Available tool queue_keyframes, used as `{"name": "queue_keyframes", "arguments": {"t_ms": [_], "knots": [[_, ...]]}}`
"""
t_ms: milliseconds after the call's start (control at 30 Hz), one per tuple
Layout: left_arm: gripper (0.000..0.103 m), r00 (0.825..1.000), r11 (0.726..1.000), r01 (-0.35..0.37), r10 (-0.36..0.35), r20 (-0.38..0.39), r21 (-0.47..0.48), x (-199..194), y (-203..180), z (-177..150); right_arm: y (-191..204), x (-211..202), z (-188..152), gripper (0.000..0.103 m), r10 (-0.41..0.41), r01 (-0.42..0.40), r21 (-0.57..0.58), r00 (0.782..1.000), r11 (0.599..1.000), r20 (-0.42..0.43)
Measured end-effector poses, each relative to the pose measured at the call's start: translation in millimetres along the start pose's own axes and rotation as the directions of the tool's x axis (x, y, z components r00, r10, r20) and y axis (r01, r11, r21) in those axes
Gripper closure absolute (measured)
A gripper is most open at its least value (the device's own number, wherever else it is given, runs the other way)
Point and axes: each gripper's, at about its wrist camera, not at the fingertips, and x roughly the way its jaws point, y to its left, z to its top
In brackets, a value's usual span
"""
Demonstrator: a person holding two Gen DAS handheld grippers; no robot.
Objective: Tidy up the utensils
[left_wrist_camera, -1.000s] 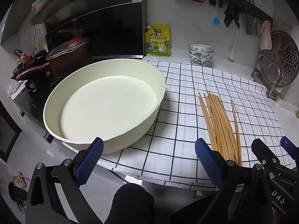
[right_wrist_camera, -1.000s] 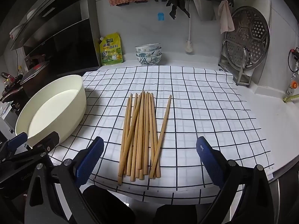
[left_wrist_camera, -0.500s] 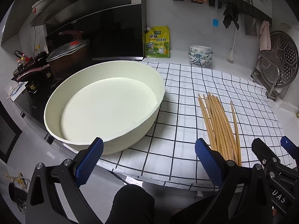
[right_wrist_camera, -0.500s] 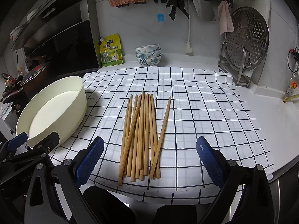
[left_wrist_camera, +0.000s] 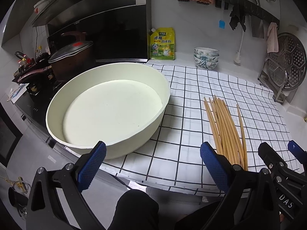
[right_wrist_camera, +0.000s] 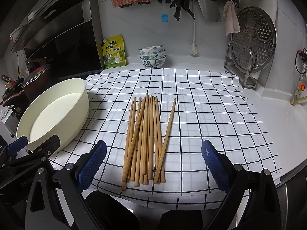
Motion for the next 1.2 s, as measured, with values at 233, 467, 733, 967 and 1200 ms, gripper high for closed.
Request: {"name": "queue_keyframes", "arguments": {"t_ms": [233, 467, 733, 967, 1200], "knots": [[0.006, 1.000, 1.000, 0.003, -0.003, -0.004, 0.000, 0.0, -0.2, -0.2, 0.5, 1.0, 0.2, 0.008, 0.000, 0.000, 0.000, 1.000, 1.000, 0.000], [0.006, 1.000, 1.000, 0.008, -0.008, -0.010, 0.004, 1.1, -4.1, -1.3, 0.8, 1.3, -0.5, 0.008, -0.001, 0.001, 0.001, 1.000, 1.000, 0.000], [0.006, 1.000, 1.000, 0.014, -0.014, -0.007, -0.005, 1.3, -0.1, -1.5, 1.1, 1.9, -0.6, 0.008, -0.001, 0.001, 0.001, 1.000, 1.000, 0.000], [0.006, 1.000, 1.000, 0.014, -0.014, -0.009, -0.008, 1.3, 0.5, -1.1, 1.2, 1.8, -0.8, 0.008, -0.001, 0.001, 0.000, 1.000, 1.000, 0.000], [0.006, 1.000, 1.000, 0.017, -0.017, -0.008, -0.007, 1.0, 0.0, -1.7, 1.0, 2.0, -1.1, 0.008, -0.001, 0.001, 0.001, 1.000, 1.000, 0.000]]}}
